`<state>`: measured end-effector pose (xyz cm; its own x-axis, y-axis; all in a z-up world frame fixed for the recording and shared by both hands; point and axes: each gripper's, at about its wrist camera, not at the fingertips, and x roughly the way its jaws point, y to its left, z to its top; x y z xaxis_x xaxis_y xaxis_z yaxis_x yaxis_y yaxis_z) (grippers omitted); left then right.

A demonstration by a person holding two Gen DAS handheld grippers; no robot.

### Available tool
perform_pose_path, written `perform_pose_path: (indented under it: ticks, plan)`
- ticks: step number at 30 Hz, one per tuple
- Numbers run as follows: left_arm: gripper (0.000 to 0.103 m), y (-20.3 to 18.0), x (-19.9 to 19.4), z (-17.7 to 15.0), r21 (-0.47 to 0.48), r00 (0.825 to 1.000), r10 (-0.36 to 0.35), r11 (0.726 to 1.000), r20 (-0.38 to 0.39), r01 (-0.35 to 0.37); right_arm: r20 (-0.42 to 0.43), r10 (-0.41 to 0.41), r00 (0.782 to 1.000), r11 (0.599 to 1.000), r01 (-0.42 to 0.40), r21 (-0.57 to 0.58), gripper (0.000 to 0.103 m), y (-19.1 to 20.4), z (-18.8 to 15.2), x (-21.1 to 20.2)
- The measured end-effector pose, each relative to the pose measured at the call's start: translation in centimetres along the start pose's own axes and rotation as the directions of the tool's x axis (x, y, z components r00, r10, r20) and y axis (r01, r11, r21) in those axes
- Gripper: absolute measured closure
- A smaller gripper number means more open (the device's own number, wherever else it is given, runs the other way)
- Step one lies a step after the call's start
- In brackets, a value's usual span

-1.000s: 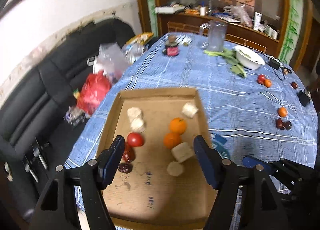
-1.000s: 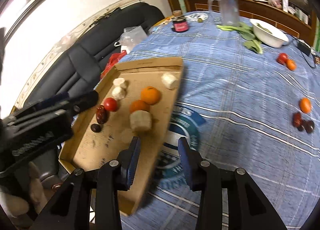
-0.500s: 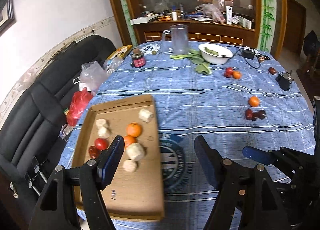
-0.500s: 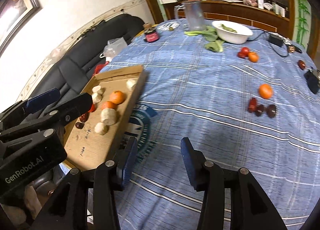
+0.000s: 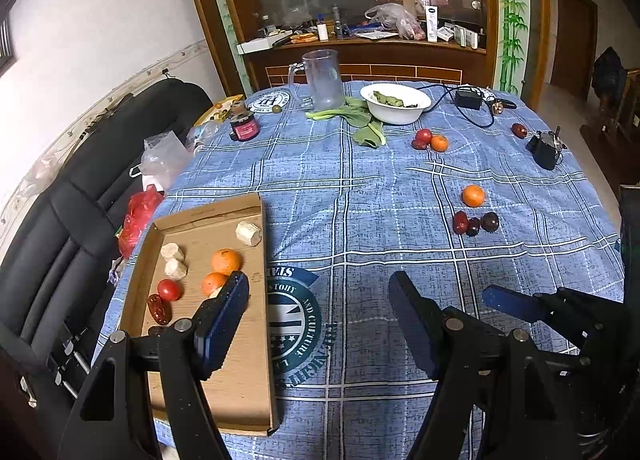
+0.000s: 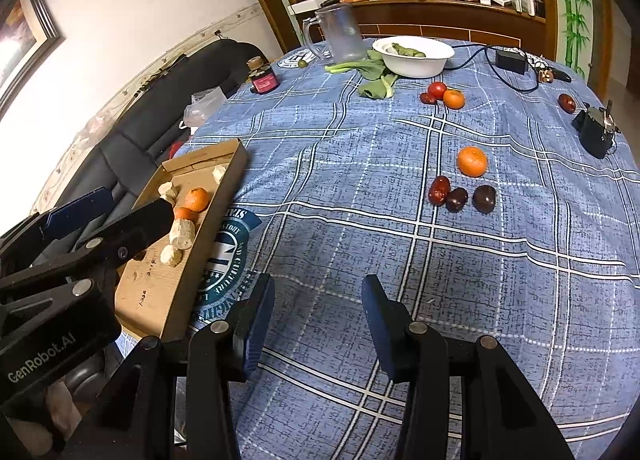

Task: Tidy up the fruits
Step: 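Move both grippers back over the remaining fruits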

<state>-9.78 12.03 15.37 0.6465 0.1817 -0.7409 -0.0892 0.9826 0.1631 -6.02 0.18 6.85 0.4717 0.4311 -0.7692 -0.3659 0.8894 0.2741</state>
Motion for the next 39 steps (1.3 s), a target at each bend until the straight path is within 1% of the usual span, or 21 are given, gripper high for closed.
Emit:
perform_pose_path:
  ticks: [7, 10, 13, 16, 19, 23, 27, 31, 35, 39]
  plan:
    - [0.031, 0.1, 1.2, 0.0, -0.013, 0.999, -0.013, 1.000, -0.032, 0.013, -0.023, 0.000, 1.000, 1.000, 0.001, 0.005, 0.053, -0.5, 0.0, 0.8]
    - [0.031, 0.1, 2.3, -0.1, -0.031, 0.997, -0.037, 0.999, -0.062, 0.036, -0.034, -0.008, 0.999, 1.000, 0.008, 0.018, 0.053, -1.1, 0.0, 1.3]
    - [0.031, 0.2, 3.7, -0.3, -0.050, 0.993, -0.069, 0.997, -0.097, 0.064, -0.040, -0.032, 0.999, 0.998, 0.034, 0.049, 0.053, -2.9, 0.2, 1.7]
    - [0.031, 0.2, 5.3, -0.7, -0.069, 0.986, -0.100, 0.993, -0.136, 0.092, -0.048, -0.081, 0.996, 0.987, 0.087, 0.133, 0.053, -6.4, 0.3, 1.9]
    - [0.031, 0.0, 6.5, -1.2, -0.081, 0.979, -0.129, 0.990, -0.159, 0.118, -0.062, -0.127, 0.990, 0.965, 0.138, 0.225, 0.053, -10.2, 0.7, 2.1]
    - [0.031, -0.5, 8.0, -1.8, -0.089, 0.966, -0.182, 0.982, -0.183, 0.168, -0.070, -0.167, 0.983, 0.940, 0.180, 0.290, 0.053, -13.6, 1.9, 2.4]
    - [0.031, -1.1, 9.1, -1.9, -0.082, 0.954, -0.215, 0.976, -0.208, 0.202, -0.051, -0.181, 0.982, 0.939, 0.188, 0.288, 0.054, -14.6, 3.7, 3.0]
    - [0.031, -1.2, 10.5, -1.8, -0.107, 0.941, -0.244, 0.968, -0.234, 0.225, -0.032, -0.199, 0.979, 0.944, 0.201, 0.260, 0.054, -14.8, 5.3, 4.1]
    - [0.031, -1.6, 10.9, -1.6, -0.112, 0.937, -0.254, 0.966, -0.239, 0.234, -0.022, -0.213, 0.977, 0.939, 0.211, 0.271, 0.054, -15.7, 6.8, 5.0]
    - [0.031, -2.2, 10.9, -1.9, -0.094, 0.934, -0.260, 0.965, -0.247, 0.244, -0.026, -0.207, 0.978, 0.950, 0.208, 0.234, 0.054, -15.7, 8.6, 6.5]
